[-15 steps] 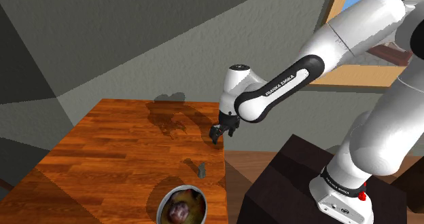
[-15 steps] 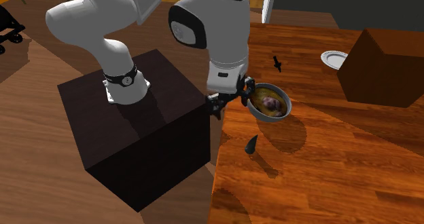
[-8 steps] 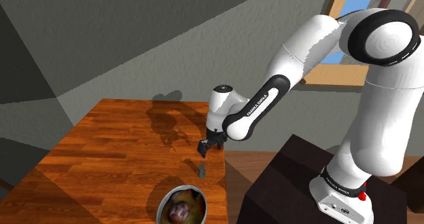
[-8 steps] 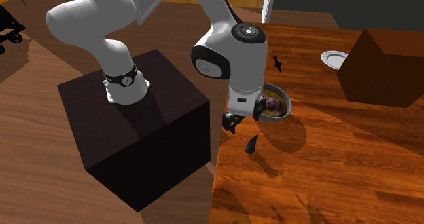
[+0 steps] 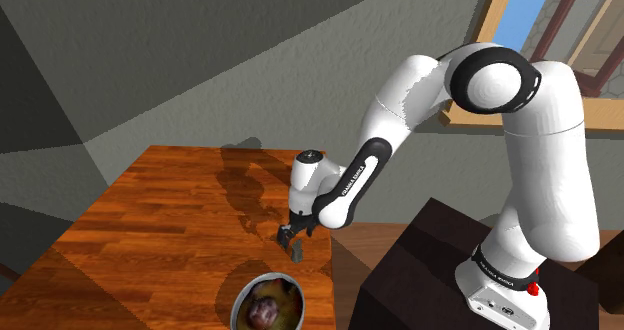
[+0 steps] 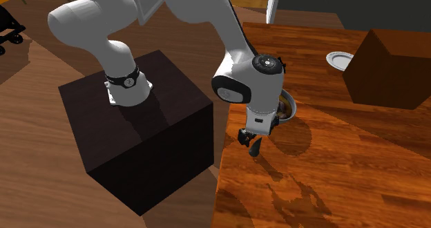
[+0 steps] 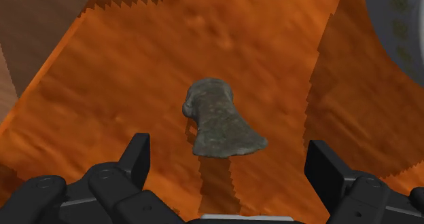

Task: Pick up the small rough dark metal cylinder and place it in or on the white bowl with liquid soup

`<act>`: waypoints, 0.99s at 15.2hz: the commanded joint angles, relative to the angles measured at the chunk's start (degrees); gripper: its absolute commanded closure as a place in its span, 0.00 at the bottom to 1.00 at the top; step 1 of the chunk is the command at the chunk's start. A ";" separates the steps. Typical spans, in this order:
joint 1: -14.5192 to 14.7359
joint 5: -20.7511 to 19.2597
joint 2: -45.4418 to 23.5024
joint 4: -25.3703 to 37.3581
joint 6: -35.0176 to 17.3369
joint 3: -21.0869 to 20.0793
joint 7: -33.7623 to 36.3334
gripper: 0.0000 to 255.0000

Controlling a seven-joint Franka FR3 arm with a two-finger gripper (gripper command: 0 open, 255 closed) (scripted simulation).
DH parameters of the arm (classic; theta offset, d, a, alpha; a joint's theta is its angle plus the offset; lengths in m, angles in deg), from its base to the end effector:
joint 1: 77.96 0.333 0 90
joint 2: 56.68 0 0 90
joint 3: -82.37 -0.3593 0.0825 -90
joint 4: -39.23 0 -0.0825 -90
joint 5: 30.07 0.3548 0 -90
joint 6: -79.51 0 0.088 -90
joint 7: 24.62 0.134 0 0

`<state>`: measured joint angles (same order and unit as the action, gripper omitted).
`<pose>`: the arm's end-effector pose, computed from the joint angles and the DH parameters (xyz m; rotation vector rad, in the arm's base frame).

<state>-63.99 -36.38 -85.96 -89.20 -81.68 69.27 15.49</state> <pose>0.4932 0.2575 0.1881 -3.0298 0.2385 -0.0400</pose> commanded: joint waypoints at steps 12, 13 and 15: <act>1.69 -1.15 -4.79 2.20 -2.67 1.61 0.98 0.00; 1.69 -1.15 -4.79 2.20 -2.67 1.61 0.98 0.00; 1.69 -1.15 -4.79 2.20 -2.67 1.61 0.98 1.00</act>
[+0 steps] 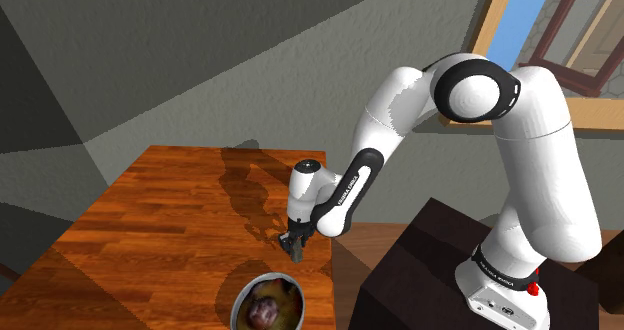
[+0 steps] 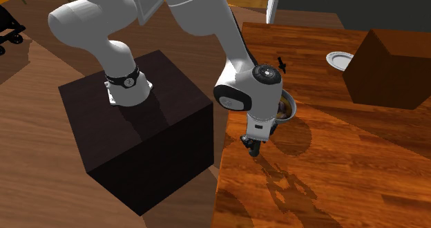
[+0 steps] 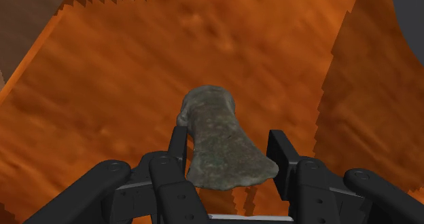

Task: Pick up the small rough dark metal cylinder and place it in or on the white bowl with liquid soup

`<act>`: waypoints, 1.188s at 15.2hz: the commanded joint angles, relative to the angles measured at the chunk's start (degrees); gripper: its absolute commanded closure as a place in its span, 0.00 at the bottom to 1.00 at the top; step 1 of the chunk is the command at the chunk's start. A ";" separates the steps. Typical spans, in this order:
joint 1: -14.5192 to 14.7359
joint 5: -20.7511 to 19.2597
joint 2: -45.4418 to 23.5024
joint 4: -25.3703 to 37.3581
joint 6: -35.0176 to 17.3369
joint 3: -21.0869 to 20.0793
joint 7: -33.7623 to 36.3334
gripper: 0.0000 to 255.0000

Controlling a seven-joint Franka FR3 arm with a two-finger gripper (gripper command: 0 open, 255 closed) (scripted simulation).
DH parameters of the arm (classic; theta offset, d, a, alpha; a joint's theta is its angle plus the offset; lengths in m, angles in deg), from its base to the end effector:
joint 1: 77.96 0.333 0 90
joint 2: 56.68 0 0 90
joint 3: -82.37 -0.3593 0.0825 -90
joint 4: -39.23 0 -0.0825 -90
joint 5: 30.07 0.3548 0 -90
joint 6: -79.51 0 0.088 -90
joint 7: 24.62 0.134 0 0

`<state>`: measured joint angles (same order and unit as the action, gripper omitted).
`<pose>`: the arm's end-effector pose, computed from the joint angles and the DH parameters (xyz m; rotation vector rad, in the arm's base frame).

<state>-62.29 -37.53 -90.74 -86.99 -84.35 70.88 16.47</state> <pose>0.4996 0.2641 0.1570 -3.0297 0.2386 -0.0410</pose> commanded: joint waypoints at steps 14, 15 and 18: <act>-1.31 1.12 4.59 -1.43 3.23 -1.60 -0.62 1.00; -1.54 1.33 5.35 -1.62 3.80 -1.87 -0.74 1.00; -2.19 2.04 7.59 -2.12 5.54 -2.68 -1.14 1.00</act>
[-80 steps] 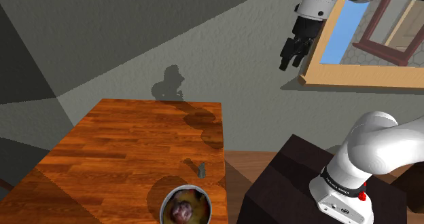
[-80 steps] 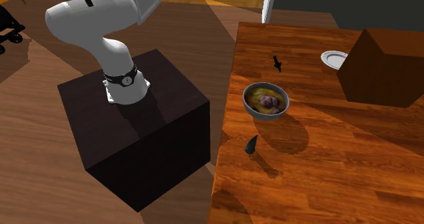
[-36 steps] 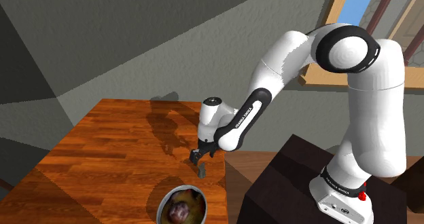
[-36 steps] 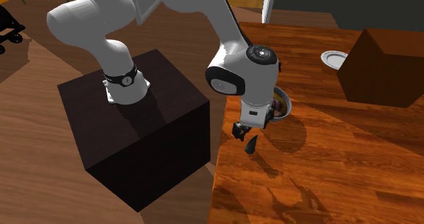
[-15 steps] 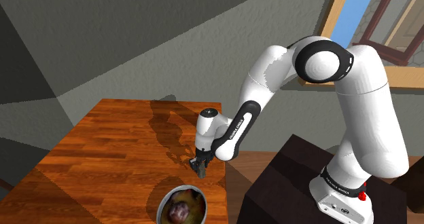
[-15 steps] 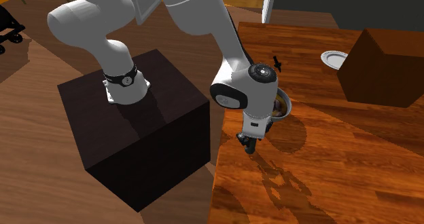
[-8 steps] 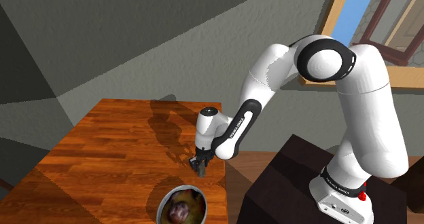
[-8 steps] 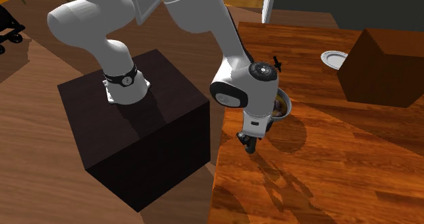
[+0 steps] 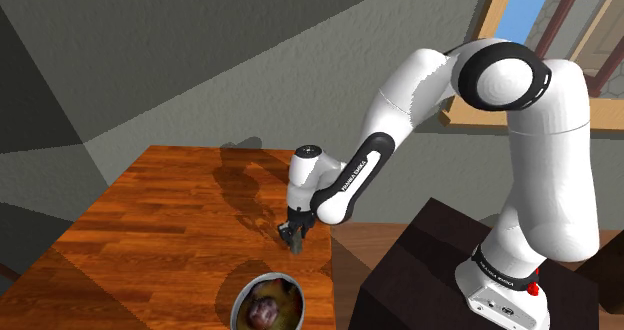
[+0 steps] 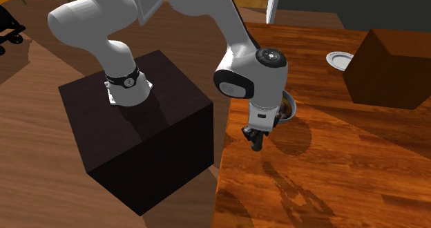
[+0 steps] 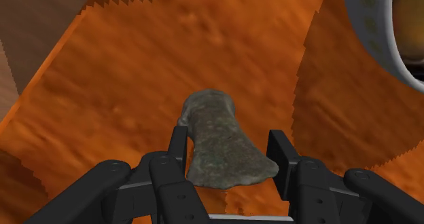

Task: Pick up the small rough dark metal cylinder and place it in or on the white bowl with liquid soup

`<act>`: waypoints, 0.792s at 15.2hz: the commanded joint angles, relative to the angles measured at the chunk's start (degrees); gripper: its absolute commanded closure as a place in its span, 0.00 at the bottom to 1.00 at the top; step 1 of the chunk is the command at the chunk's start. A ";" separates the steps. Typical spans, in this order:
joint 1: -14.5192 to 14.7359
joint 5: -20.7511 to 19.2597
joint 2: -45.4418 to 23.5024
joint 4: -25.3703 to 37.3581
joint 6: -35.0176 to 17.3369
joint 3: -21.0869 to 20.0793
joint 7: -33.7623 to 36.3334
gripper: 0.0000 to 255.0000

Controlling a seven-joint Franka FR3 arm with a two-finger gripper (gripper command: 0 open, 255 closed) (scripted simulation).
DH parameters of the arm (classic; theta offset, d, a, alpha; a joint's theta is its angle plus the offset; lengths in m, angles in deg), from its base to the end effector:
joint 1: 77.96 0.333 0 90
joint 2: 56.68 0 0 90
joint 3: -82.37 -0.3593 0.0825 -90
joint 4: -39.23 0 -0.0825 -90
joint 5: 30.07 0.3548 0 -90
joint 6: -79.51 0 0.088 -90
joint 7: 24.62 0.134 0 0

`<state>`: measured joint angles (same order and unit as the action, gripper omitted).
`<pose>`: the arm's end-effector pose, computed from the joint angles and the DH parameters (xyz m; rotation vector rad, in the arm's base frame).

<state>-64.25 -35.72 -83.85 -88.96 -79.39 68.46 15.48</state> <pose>0.4932 0.2613 0.2063 -3.0296 0.2386 -0.0411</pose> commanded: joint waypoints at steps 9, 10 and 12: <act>-1.97 2.72 7.17 -0.98 6.14 -2.45 -1.59 1.00; -2.13 3.02 7.86 -1.00 6.79 -2.66 -1.76 1.00; -2.44 3.62 9.23 -1.02 8.11 -3.06 -2.10 1.00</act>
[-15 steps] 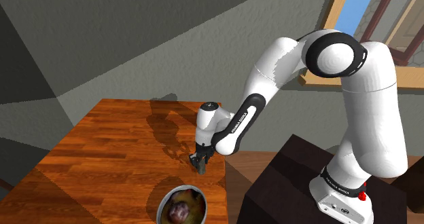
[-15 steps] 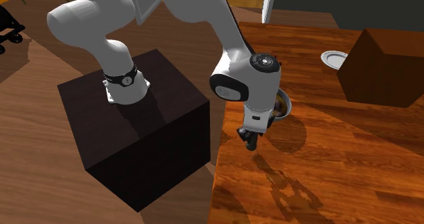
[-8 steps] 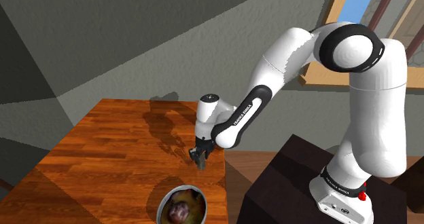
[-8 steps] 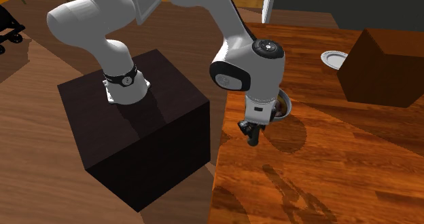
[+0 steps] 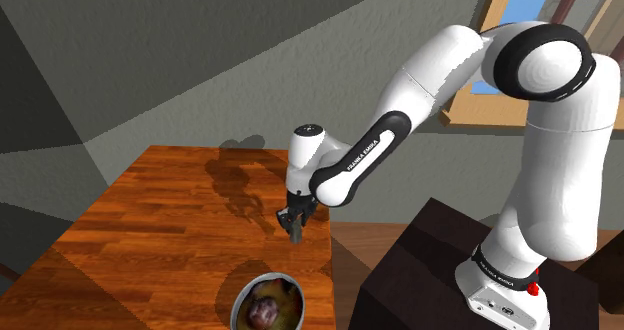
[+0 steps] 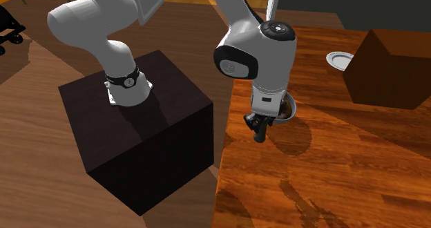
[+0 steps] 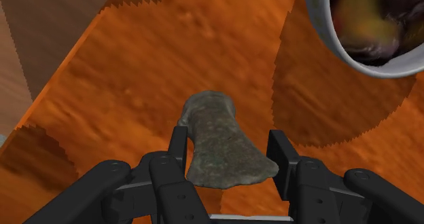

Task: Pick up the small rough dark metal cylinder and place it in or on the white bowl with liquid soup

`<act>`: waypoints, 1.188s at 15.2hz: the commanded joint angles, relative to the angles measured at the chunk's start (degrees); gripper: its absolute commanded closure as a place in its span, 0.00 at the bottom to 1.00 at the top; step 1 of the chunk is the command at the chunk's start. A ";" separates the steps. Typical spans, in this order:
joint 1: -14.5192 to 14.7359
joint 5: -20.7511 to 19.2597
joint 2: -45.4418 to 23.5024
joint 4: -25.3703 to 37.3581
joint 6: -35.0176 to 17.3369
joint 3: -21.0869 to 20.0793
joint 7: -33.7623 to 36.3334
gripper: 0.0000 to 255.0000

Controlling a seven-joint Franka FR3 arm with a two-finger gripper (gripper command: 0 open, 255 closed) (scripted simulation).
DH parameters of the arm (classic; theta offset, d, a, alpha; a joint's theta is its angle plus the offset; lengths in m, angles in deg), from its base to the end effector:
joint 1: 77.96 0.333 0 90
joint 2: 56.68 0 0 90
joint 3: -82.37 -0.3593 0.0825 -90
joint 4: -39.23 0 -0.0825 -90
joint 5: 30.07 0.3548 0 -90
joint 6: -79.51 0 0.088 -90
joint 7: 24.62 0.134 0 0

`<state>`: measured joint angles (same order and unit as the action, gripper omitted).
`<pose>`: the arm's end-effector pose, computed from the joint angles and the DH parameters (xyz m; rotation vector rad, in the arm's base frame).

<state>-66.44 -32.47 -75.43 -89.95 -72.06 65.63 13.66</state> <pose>0.4844 0.2586 0.2691 -3.0297 0.2384 -0.0409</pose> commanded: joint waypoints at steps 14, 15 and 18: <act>1.37 2.60 7.88 0.81 8.24 -3.02 2.73 1.00; 2.31 2.30 7.92 0.97 8.37 -3.45 4.33 1.00; 5.12 1.24 7.72 1.83 8.89 -4.74 9.19 1.00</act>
<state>-62.25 -31.18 -68.34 -87.81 -63.41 61.46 21.17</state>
